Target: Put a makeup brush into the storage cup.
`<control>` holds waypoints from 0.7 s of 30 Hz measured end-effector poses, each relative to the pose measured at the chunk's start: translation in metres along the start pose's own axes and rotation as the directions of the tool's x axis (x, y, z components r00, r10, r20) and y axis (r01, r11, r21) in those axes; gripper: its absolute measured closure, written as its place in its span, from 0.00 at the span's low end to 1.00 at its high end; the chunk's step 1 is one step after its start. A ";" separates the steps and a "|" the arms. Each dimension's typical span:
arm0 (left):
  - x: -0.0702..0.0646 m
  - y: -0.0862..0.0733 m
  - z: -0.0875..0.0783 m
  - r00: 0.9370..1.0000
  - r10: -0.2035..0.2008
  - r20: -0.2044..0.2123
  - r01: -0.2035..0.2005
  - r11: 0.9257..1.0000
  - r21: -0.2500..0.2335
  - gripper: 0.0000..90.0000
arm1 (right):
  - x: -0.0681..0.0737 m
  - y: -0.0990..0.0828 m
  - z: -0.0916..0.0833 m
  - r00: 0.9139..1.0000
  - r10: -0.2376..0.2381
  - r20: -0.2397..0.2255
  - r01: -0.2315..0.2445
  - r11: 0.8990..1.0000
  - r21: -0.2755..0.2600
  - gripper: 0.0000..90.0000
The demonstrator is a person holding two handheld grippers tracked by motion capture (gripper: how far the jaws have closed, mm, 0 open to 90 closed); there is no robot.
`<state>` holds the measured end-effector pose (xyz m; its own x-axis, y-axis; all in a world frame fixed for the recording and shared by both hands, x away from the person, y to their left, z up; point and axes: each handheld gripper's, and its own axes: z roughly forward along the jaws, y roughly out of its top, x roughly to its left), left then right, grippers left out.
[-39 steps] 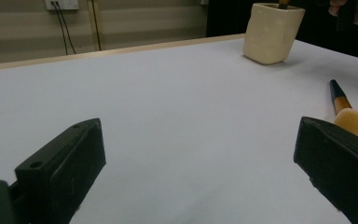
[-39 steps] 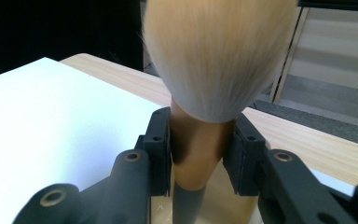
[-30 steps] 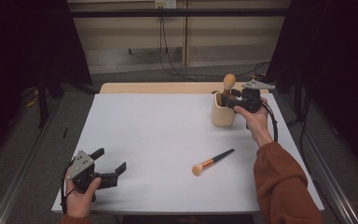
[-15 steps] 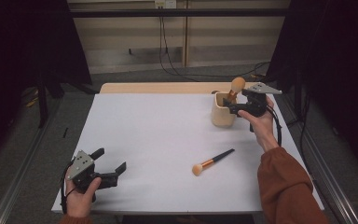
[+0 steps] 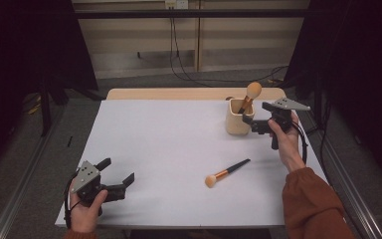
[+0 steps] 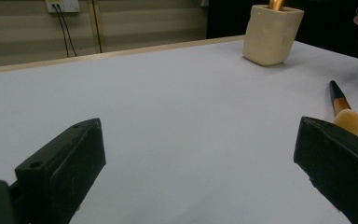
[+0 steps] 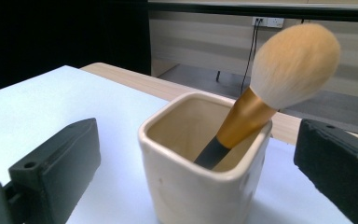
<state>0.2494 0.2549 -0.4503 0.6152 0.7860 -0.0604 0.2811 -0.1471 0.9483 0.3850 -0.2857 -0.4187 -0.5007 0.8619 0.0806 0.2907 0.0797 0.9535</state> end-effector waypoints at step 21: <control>-0.002 0.001 -0.003 1.000 0.001 -0.014 -0.001 1.000 -0.017 0.02 | 0.031 -0.030 -0.057 0.998 -0.041 0.051 0.043 0.998 -0.039 0.01</control>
<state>0.2461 0.2549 -0.4487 0.6054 0.7940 -0.0551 0.2679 -0.1382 0.9535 0.3139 -0.2901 -0.4284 -0.4697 0.8824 0.0263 0.2368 0.0973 0.9667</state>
